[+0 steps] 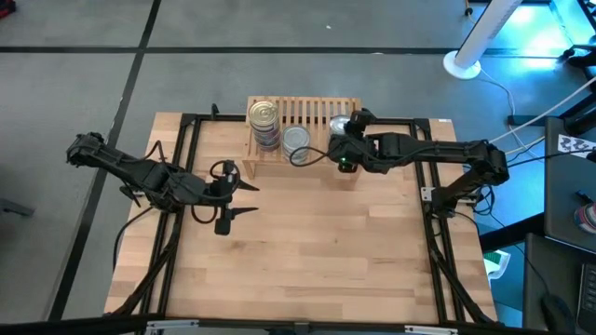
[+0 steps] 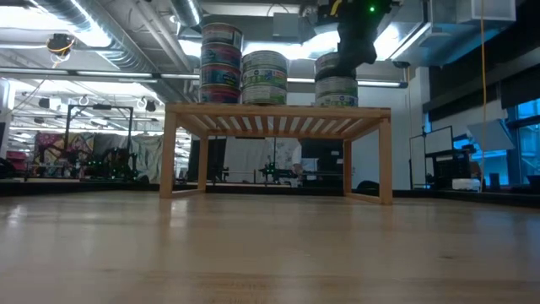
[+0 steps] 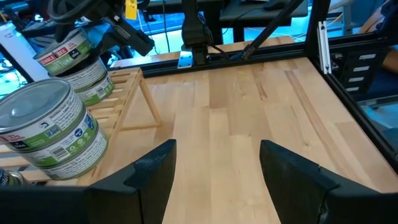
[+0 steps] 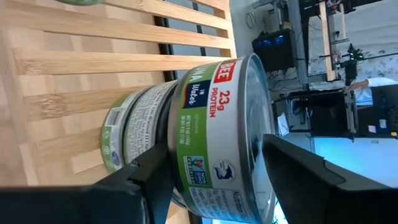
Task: Stack canned seafood by type on shelf
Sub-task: Stack the green tuna can on top of the other green tuna can on the shelf
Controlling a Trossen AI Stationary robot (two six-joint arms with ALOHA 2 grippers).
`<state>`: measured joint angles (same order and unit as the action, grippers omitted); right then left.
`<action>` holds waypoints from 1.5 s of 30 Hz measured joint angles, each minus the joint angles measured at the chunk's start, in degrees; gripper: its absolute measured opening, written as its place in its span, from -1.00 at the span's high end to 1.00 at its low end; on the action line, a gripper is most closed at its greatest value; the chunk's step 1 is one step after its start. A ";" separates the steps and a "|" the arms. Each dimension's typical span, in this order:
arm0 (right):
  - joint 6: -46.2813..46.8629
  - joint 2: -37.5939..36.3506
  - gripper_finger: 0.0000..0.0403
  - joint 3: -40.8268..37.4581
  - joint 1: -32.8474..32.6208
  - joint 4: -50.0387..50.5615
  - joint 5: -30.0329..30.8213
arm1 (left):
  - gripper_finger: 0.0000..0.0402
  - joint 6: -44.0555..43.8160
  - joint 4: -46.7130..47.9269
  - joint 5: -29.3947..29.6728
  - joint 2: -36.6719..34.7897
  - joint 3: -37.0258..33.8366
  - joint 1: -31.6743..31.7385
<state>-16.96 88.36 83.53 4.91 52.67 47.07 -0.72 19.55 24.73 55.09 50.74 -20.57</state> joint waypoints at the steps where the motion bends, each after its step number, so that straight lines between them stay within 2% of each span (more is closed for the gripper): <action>1: -0.02 -0.02 -0.15 0.01 0.00 0.15 -0.21 | -0.13 -0.30 0.01 0.00 0.00 0.00 0.02; 9: -0.02 -1.48 -0.15 0.07 0.00 4.44 -0.94 | -0.13 -0.73 0.00 -0.01 0.02 -0.02 0.01; 24: -0.12 -2.36 -0.15 0.11 0.00 5.52 -1.77 | -0.13 -1.06 -0.01 0.00 0.02 -0.04 0.01; 31: 1.58 -2.40 -0.15 3.97 0.00 10.58 -5.83 | -0.13 -1.04 0.00 -0.01 0.02 -0.04 0.01; 45: 1.82 -2.40 -0.15 6.60 0.02 16.52 -6.49 | -0.13 -2.33 0.00 -0.01 0.02 -0.04 0.00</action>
<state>-15.14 85.95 90.13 4.93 69.19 40.58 -3.05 19.55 24.72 55.11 50.70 -20.58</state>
